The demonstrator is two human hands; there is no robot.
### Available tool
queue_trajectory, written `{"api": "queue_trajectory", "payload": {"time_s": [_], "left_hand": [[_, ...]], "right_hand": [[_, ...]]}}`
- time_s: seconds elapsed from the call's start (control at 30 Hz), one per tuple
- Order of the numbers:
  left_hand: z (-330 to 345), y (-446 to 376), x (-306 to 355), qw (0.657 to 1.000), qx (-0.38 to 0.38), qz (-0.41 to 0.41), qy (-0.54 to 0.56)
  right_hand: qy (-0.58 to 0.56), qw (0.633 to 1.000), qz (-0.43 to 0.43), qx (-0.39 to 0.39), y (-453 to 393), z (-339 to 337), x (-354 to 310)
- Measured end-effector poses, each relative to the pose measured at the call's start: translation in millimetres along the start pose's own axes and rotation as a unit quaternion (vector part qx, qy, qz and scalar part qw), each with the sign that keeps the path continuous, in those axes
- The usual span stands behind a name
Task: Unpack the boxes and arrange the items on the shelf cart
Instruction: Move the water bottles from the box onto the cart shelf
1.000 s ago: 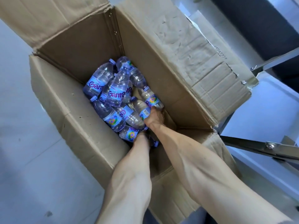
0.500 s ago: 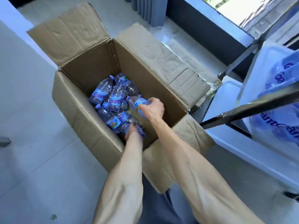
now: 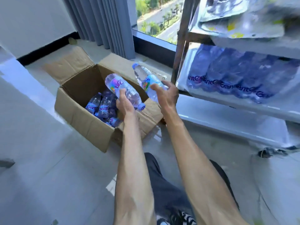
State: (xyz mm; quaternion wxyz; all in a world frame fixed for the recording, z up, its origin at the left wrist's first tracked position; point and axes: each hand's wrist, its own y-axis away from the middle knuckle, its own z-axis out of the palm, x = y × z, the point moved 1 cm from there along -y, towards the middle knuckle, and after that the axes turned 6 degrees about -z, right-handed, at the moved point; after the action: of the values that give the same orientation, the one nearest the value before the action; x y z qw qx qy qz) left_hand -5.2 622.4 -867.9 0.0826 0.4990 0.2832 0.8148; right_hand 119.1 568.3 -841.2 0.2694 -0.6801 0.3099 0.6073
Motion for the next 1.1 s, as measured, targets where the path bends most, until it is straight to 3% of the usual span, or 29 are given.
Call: {"api": "queue_trajectory", "payload": {"time_s": [0.1,0.23,0.33,0.43,0.63,0.7,0.8,1.0,1.1], "left_hand": [[1,62,-21,0.992,-0.116,0.011,0.041],[0,145,-67,0.956,-0.259,-0.059,0.125],[-1,187,-98,0.935,-0.278,-0.102,0.197],[0,202,-129,0.921,-0.289,-0.172,0.196],[-3,225,-157,0.888,-0.38,-0.175,0.19],[-2,224,-158,0.892,-0.365,-0.189,0.187],[-2,216,-160,0.926,-0.286,-0.174,0.174],[-10,205,-150,0.947,-0.305,-0.093,0.042],[-5,202,-147,0.951,-0.3,-0.069,0.035]], "right_hand": [[-0.114,0.993,0.002,0.0,30,-63,-4],[-0.175,0.985,0.008,0.0,70,-142,2],[-0.206,0.978,0.025,-0.015,93,-196,19],[-0.241,0.969,0.043,-0.038,106,-238,32],[-0.269,0.953,0.061,-0.125,113,-278,56],[-0.299,0.944,0.073,-0.122,114,-278,66],[-0.351,0.922,0.073,-0.148,114,-272,80],[-0.369,0.906,0.104,-0.176,113,-256,90],[-0.441,0.865,0.146,-0.189,112,-246,92]]}}
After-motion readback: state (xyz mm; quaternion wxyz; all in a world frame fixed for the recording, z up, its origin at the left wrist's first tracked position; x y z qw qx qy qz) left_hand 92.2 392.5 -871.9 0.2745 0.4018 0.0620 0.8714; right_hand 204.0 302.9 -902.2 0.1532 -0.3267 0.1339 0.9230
